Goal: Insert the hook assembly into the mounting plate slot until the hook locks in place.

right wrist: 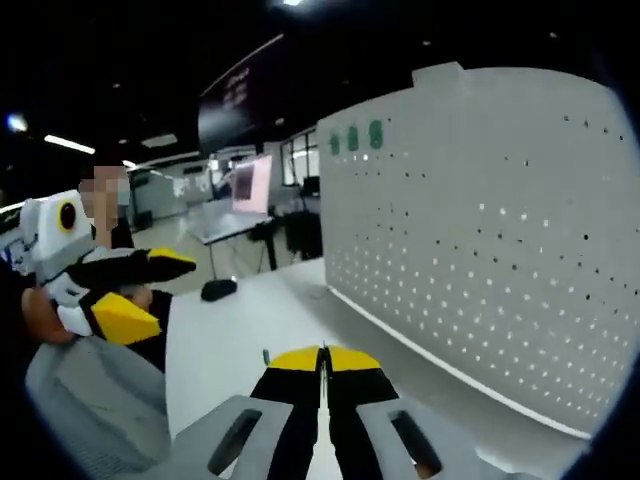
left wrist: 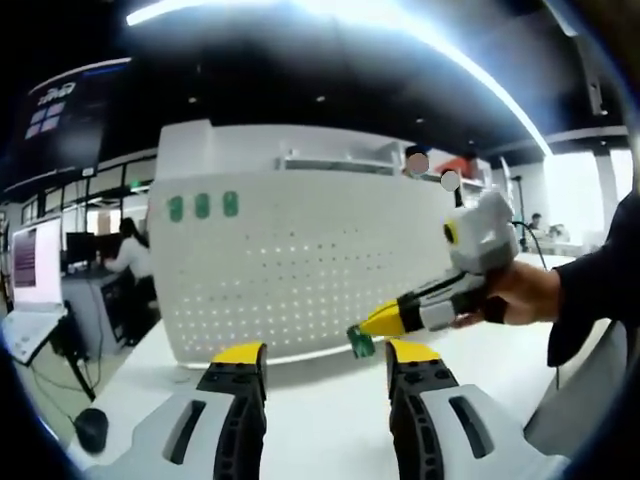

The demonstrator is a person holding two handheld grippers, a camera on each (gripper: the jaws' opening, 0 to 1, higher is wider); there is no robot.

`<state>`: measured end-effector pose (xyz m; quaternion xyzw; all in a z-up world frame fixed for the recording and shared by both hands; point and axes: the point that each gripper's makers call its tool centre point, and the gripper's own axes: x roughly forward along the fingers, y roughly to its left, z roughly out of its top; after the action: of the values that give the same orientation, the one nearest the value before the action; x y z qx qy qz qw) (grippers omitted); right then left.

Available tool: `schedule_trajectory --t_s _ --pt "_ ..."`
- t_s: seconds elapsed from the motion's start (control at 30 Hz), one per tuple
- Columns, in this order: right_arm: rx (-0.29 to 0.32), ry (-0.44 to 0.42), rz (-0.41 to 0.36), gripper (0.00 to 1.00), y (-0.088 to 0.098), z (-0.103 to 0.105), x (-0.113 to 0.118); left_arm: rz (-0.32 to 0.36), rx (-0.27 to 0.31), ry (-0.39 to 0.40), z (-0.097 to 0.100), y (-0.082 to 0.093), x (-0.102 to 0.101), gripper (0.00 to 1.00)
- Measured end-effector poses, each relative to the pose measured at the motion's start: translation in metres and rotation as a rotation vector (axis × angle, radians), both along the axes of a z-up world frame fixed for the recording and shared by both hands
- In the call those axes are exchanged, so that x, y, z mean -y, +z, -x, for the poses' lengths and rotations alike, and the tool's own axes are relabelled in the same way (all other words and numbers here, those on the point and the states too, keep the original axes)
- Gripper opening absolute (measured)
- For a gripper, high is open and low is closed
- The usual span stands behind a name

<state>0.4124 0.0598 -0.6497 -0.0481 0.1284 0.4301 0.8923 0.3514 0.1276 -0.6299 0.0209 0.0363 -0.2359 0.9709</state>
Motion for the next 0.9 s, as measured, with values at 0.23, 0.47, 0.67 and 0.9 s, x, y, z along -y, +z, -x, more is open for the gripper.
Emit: schedule_trajectory --t_s 0.23,0.47,0.67,0.9 --pt "0.058 0.021 -0.083 0.0 0.041 0.019 -0.006 -0.003 0.028 -0.009 -0.005 0.018 0.004 0.46" --pt "0.1 0.041 -0.131 0.0 0.067 0.034 -0.012 0.0 0.066 -0.04 -0.008 0.036 0.017 0.41" --pt "0.108 0.055 -0.146 0.0 0.071 0.04 -0.013 0.021 0.063 -0.086 -0.006 0.039 0.034 0.34" --pt "0.103 0.068 -0.161 0.0 0.071 0.045 -0.014 0.02 0.069 -0.107 -0.008 0.042 0.042 0.25"
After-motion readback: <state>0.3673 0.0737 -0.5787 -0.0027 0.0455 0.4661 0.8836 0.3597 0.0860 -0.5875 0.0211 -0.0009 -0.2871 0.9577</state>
